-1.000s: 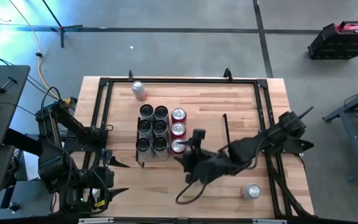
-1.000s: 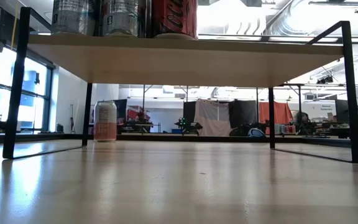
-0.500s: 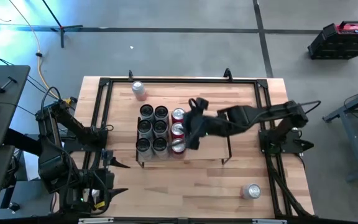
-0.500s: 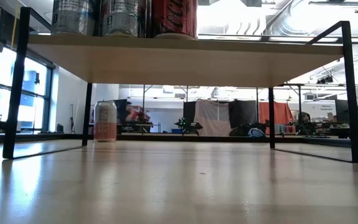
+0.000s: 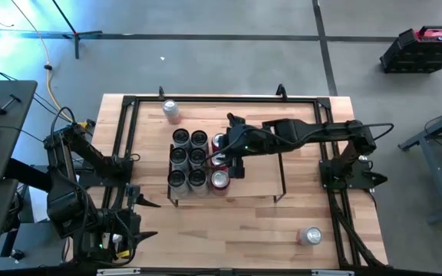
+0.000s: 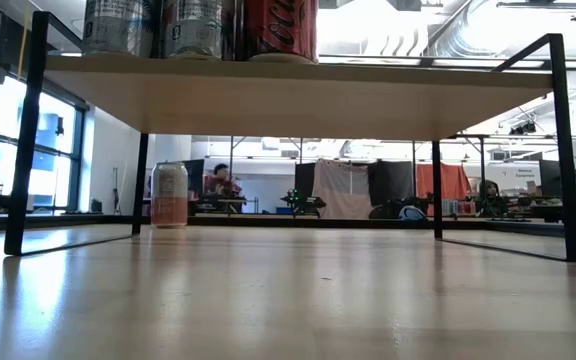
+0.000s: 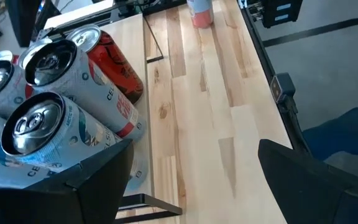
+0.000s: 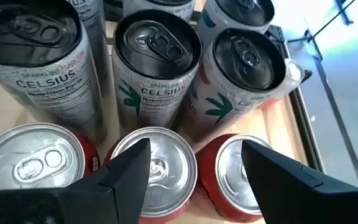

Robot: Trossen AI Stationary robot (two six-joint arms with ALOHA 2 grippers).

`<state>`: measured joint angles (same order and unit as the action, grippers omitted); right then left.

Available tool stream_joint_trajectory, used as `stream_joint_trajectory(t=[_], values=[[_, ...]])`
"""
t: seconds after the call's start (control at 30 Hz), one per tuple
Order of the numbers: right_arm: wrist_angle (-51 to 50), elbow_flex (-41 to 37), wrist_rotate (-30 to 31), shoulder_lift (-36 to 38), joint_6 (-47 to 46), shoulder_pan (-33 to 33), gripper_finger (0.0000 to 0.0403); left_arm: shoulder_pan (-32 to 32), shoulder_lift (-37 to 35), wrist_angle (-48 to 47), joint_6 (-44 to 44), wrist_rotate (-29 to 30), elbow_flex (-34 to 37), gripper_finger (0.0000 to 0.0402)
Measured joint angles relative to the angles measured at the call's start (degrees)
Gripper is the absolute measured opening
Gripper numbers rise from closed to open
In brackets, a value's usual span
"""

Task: Place canned beverage on shelf
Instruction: Adjust the middle red soda can on the shelf

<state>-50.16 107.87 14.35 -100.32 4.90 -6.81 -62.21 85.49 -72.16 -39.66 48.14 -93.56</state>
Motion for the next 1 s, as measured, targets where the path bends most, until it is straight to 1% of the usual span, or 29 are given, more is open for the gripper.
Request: stream_joint_trajectory(t=[0.23, 0.5, 1.0], values=[[-0.43, -0.02, 0.86, -1.44, 3.08, -0.06, 0.0236, 0.04, 0.0, 0.09, 0.05, 0.0, 0.0, 0.0335], [-0.09, 0.0, 1.94, -1.92, 3.21, -0.41, 0.0236, 0.04, 0.0, 0.11, -0.18, -1.07, 0.0, 0.0335], [0.26, 0.0, 1.97, -1.53, 4.16, -0.65, 0.0236, 0.04, 0.0, 0.11, -0.63, -1.09, 0.0, 0.0335]])
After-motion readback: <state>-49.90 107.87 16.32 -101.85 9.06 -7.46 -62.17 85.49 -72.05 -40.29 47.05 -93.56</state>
